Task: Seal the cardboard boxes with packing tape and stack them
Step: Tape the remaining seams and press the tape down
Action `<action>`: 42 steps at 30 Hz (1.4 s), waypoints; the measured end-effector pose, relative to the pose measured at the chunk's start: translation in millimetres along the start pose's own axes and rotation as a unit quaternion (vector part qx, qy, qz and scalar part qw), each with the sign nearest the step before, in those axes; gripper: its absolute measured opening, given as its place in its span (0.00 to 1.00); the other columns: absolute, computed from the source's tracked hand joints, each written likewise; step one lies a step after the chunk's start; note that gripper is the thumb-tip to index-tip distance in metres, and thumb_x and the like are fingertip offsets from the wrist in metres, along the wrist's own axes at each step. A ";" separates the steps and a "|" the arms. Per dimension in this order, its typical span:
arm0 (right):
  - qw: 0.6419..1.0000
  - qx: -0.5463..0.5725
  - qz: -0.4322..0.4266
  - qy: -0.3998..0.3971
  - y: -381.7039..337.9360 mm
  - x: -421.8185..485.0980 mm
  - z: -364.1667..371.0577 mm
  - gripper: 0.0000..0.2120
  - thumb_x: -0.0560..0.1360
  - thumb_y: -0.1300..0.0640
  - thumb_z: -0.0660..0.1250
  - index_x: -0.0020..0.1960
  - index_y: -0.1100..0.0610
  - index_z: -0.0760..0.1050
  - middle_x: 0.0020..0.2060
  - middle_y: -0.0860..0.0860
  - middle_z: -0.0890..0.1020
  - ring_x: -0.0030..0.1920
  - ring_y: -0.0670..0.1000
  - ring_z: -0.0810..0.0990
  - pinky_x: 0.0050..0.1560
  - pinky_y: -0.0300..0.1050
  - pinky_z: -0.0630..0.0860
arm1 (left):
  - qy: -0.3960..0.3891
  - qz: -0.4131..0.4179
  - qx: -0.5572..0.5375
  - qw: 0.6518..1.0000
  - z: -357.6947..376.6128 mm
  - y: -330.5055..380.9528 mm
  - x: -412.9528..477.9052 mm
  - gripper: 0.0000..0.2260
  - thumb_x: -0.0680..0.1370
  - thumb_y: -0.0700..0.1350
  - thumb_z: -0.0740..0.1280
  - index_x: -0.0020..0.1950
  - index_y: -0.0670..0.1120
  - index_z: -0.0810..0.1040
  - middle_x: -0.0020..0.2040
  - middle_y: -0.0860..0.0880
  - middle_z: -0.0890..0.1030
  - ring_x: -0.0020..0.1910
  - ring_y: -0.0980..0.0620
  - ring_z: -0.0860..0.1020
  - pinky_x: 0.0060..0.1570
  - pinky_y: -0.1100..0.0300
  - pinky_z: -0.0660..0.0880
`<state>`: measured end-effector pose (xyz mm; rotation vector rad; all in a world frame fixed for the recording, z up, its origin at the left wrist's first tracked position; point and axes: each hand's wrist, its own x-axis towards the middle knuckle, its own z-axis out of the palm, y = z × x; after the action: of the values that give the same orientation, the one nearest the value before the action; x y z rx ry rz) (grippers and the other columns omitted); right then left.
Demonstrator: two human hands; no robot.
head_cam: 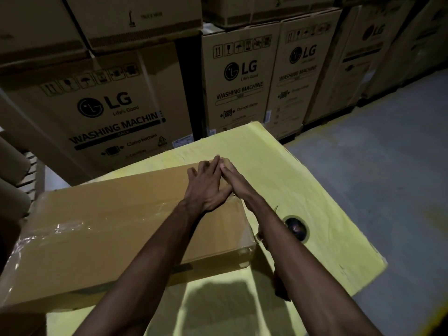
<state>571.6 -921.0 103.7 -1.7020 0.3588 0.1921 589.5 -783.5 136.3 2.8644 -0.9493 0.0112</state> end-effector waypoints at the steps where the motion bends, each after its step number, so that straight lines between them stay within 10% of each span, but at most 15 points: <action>1: 1.000 0.003 -0.003 0.008 -2.5 -3.1 0.1 0.52 0.67 0.16 0.57 0.83 0.40 0.50 0.82 0.46 0.58 0.79 0.52 0.63 0.77 0.57 0.64 | 0.004 -0.004 -0.011 1.000 2.3 -0.9 -0.3 0.40 0.77 0.68 0.45 0.84 0.47 0.53 0.84 0.49 0.54 0.76 0.45 0.58 0.65 0.41 0.60; 5: 0.991 -0.023 -0.088 0.103 -3.6 -6.7 -4.2 0.35 0.82 0.34 0.57 0.84 0.44 0.49 0.83 0.47 0.56 0.79 0.48 0.59 0.78 0.52 0.60 | 0.033 -0.007 -0.058 0.998 2.4 -3.2 8.5 0.34 0.78 0.64 0.45 0.81 0.49 0.60 0.77 0.48 0.65 0.75 0.46 0.60 0.70 0.39 0.58; 9: 0.996 -0.004 -0.065 0.066 -5.7 1.5 -8.1 0.20 0.86 0.46 0.57 0.76 0.49 0.71 0.71 0.51 0.77 0.71 0.52 0.74 0.70 0.49 0.71 | 0.069 -0.007 -0.075 0.995 3.3 -2.7 21.1 0.24 0.83 0.61 0.49 0.71 0.50 0.70 0.65 0.48 0.75 0.64 0.48 0.72 0.70 0.42 0.58; 20: 0.949 -0.087 -0.082 0.290 -5.6 -4.8 10.9 0.20 0.79 0.39 0.64 0.46 0.52 0.86 0.36 0.50 0.86 0.42 0.54 0.82 0.45 0.51 0.78 | 0.058 -0.027 -0.089 0.994 9.4 -10.9 29.6 0.19 0.84 0.57 0.49 0.66 0.51 0.71 0.65 0.48 0.76 0.60 0.46 0.72 0.65 0.42 0.62; 26: 0.958 -0.084 -0.058 0.267 -11.5 -11.2 6.9 0.17 0.80 0.40 0.64 0.51 0.49 0.87 0.42 0.47 0.87 0.48 0.52 0.82 0.44 0.44 0.71 | 0.042 -0.045 -0.082 0.995 6.5 -10.8 32.9 0.23 0.85 0.61 0.49 0.70 0.49 0.72 0.69 0.47 0.77 0.63 0.45 0.74 0.65 0.42 0.63; 31: 0.952 -0.230 -0.041 0.197 -13.5 -19.6 -0.1 0.22 0.85 0.42 0.55 0.75 0.48 0.72 0.70 0.52 0.77 0.71 0.59 0.72 0.67 0.53 0.70 | 0.095 -0.122 -0.120 0.981 -16.3 -26.1 -31.3 0.31 0.81 0.65 0.58 0.81 0.52 0.61 0.79 0.48 0.68 0.76 0.46 0.68 0.75 0.37 0.60; 33: 0.919 -0.309 -0.118 0.213 -19.0 -26.7 -4.7 0.24 0.84 0.47 0.59 0.79 0.51 0.66 0.76 0.53 0.71 0.75 0.57 0.67 0.71 0.52 0.67 | 0.214 -0.193 -0.263 0.921 -28.5 -21.4 -89.3 0.24 0.81 0.61 0.64 0.75 0.55 0.71 0.73 0.53 0.74 0.69 0.54 0.74 0.70 0.42 0.71; 38: 0.872 -0.390 -0.265 0.132 -62.1 -20.4 31.8 0.26 0.79 0.41 0.64 0.74 0.49 0.71 0.73 0.49 0.73 0.73 0.51 0.69 0.69 0.49 0.67 | 0.484 -0.449 -0.481 0.577 -14.7 22.2 -208.2 0.13 0.75 0.49 0.72 0.60 0.55 0.78 0.61 0.52 0.78 0.60 0.46 0.78 0.57 0.35 0.79; 42: 0.865 -0.424 -0.269 0.009 -90.9 -16.0 94.2 0.31 0.78 0.34 0.63 0.75 0.51 0.71 0.72 0.51 0.74 0.71 0.54 0.71 0.66 0.52 0.69 | 0.457 -0.658 -0.501 0.327 -20.3 44.3 -231.6 0.24 0.78 0.43 0.74 0.71 0.44 0.71 0.69 0.42 0.74 0.64 0.44 0.74 0.59 0.58 0.66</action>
<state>594.9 -814.6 178.0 -2.6030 -0.2580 -0.1070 377.8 -678.7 151.0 1.1043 1.2482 0.5388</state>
